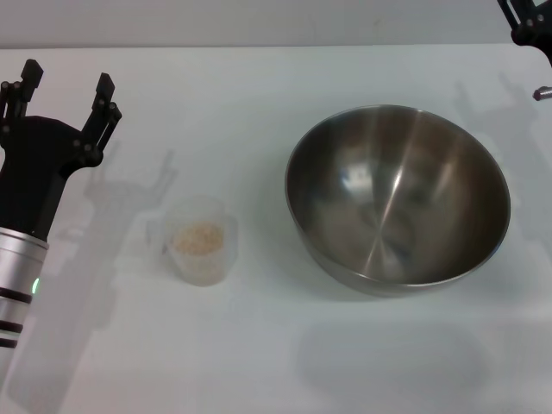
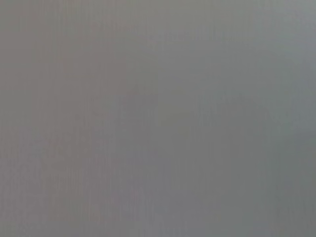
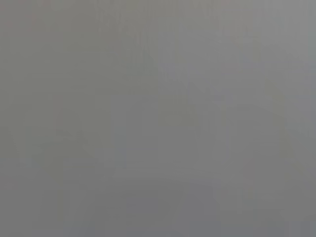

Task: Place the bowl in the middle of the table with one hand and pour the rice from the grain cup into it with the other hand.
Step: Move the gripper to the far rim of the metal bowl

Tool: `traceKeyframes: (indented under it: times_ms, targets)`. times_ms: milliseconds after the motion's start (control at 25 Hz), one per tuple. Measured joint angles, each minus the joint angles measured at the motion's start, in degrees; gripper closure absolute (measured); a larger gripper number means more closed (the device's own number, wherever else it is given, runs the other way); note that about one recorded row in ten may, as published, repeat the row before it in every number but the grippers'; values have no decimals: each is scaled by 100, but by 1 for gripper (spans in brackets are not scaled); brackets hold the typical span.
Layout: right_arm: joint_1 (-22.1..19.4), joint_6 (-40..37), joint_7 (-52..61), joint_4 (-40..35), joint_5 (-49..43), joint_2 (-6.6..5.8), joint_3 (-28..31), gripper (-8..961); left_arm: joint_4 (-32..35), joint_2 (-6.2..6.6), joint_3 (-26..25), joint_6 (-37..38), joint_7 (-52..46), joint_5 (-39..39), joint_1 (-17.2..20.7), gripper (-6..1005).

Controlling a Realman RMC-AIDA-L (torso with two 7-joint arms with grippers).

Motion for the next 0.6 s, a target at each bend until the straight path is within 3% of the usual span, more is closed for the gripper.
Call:
traceKeyframes:
  times_ms: [360,600]
  targets:
    - [-80,-44,-80,10,0,-12,205,237,-12,0,1,0,0,0,8,175]
    - [-190,-440,-1222,-13,6,-4,394,241,-26,0,1,-1,0,0,29,176]
